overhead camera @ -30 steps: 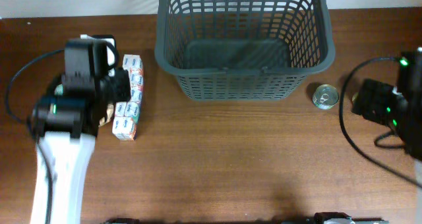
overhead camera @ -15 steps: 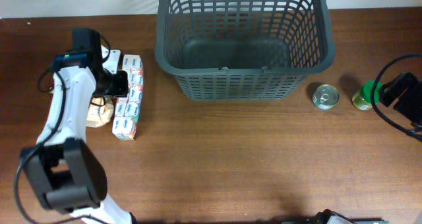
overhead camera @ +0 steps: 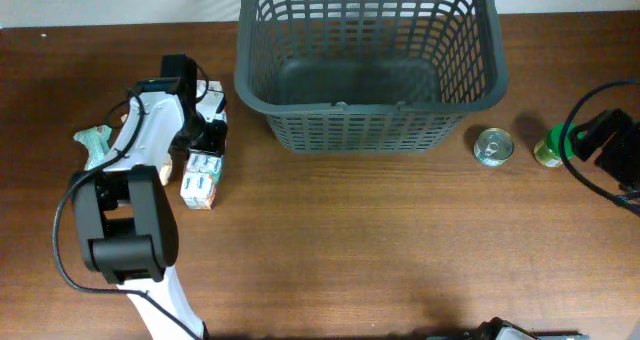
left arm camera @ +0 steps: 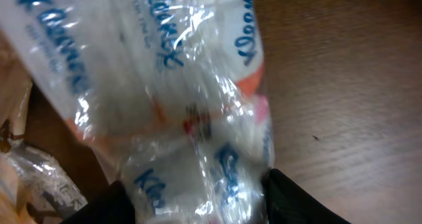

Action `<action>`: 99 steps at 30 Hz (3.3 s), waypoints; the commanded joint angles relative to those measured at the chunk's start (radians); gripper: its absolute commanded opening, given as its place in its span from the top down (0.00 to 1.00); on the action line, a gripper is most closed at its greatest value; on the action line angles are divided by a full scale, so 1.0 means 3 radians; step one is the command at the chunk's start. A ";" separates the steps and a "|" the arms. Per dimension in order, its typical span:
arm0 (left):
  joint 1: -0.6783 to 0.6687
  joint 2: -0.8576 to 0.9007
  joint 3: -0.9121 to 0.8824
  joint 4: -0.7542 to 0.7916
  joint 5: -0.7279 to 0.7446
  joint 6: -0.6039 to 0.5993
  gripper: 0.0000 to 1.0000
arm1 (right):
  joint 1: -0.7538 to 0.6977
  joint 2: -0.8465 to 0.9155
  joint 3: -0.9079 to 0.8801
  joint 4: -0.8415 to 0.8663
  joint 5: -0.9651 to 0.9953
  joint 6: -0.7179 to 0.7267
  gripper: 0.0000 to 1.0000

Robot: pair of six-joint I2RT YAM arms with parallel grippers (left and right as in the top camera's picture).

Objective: Pack container
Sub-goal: 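Lift the tissue packs and lower them into the basket, then grasp the tan wrapped pouch with the left gripper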

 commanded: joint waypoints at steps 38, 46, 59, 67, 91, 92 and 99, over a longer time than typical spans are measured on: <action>-0.0086 -0.0273 0.3482 -0.1120 -0.0284 0.0346 0.98 | -0.0025 0.0000 0.0019 -0.0003 -0.0051 -0.0034 0.01; -0.1133 -0.0462 0.4074 -0.0896 0.0150 0.1822 0.99 | -0.0025 0.0000 0.0019 -0.0003 -0.0052 -0.0036 0.01; -0.1832 0.0799 0.3902 -0.0688 0.0072 0.2832 0.98 | -0.0025 0.0000 0.0019 -0.0001 -0.0052 -0.0034 0.01; -0.1775 0.1479 0.3902 -0.0254 -0.0552 0.3105 0.98 | -0.0025 0.0000 0.0019 -0.0003 -0.0052 -0.0034 0.01; -0.1759 0.0210 0.3914 -0.0732 -0.1471 0.1208 0.01 | -0.0025 0.0000 0.0019 -0.0003 -0.0052 -0.0036 0.01; -0.1666 0.0067 0.3914 -0.0844 -0.1466 0.0938 0.01 | -0.0025 0.0000 0.0019 -0.0003 -0.0052 -0.0034 0.01; -0.0304 -0.0434 0.3895 -0.2224 -0.0582 -0.0240 0.01 | -0.0025 0.0000 0.0019 -0.0003 -0.0052 -0.0034 0.01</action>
